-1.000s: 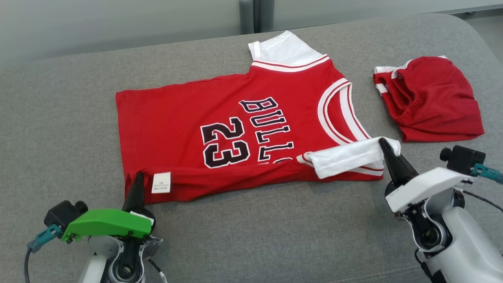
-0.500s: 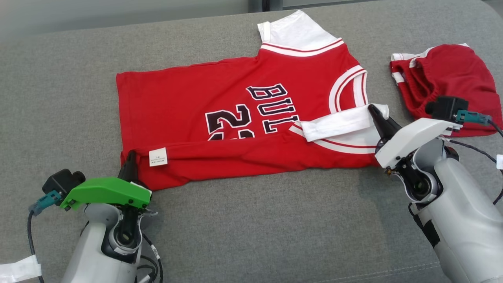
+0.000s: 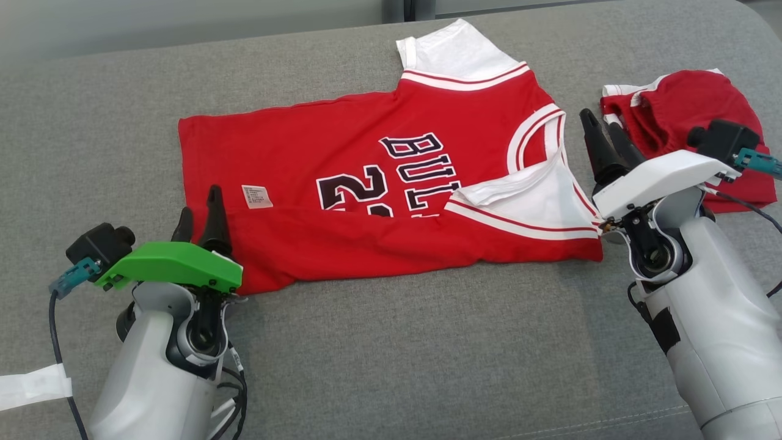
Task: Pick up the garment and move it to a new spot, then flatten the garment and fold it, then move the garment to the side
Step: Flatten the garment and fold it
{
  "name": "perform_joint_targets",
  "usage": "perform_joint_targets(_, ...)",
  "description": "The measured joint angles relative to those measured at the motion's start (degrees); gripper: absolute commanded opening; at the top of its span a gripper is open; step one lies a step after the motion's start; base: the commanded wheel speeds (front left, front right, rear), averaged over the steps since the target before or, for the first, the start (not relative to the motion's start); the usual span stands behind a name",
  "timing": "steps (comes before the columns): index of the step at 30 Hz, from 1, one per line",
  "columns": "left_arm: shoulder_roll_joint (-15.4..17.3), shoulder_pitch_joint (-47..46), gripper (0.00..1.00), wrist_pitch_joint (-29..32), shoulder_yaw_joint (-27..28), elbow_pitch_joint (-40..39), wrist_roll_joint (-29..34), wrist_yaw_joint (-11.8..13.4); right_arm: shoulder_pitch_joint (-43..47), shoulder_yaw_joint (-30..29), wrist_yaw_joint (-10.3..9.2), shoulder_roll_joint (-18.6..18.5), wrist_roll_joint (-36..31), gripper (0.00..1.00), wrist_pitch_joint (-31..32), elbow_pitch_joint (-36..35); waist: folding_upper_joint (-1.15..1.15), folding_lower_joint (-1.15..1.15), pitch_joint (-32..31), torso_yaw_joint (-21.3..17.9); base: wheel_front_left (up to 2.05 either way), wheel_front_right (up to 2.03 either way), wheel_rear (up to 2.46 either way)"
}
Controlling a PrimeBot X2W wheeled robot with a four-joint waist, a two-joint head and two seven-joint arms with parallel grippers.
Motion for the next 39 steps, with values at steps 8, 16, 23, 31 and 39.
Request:
perform_joint_targets(8,0.0,2.7,1.00,-1.1,0.2,0.3,-0.3,-1.3,1.8,1.8,1.86,-1.4,-1.5,1.00,-3.9,0.5,0.00,0.00,-1.7,0.2,0.00,0.00,0.00)
perform_joint_targets(16,0.0,12.0,1.00,-1.1,1.7,1.8,-3.8,-1.7,10.3,2.1,2.34,-1.2,-1.7,1.00,-9.5,0.4,0.00,0.00,-4.4,0.4,0.00,0.00,0.00)
perform_joint_targets(23,0.0,14.8,1.00,0.3,2.2,1.8,-7.5,-1.7,14.6,3.9,2.38,0.6,-2.3,1.00,-10.7,0.4,0.00,0.00,-6.3,-0.2,0.00,0.00,0.00)
perform_joint_targets(31,0.0,14.5,1.00,0.9,2.3,1.2,-9.3,-1.6,15.7,3.9,2.38,1.5,-1.9,1.00,-10.8,1.5,0.00,0.00,-5.2,-1.6,0.00,0.00,0.00)
perform_joint_targets(39,0.0,12.4,1.00,0.8,2.1,0.2,-9.4,-1.6,16.4,1.8,2.54,2.3,2.4,1.00,-10.7,4.1,0.00,0.00,-2.8,-2.0,0.00,0.00,0.00)
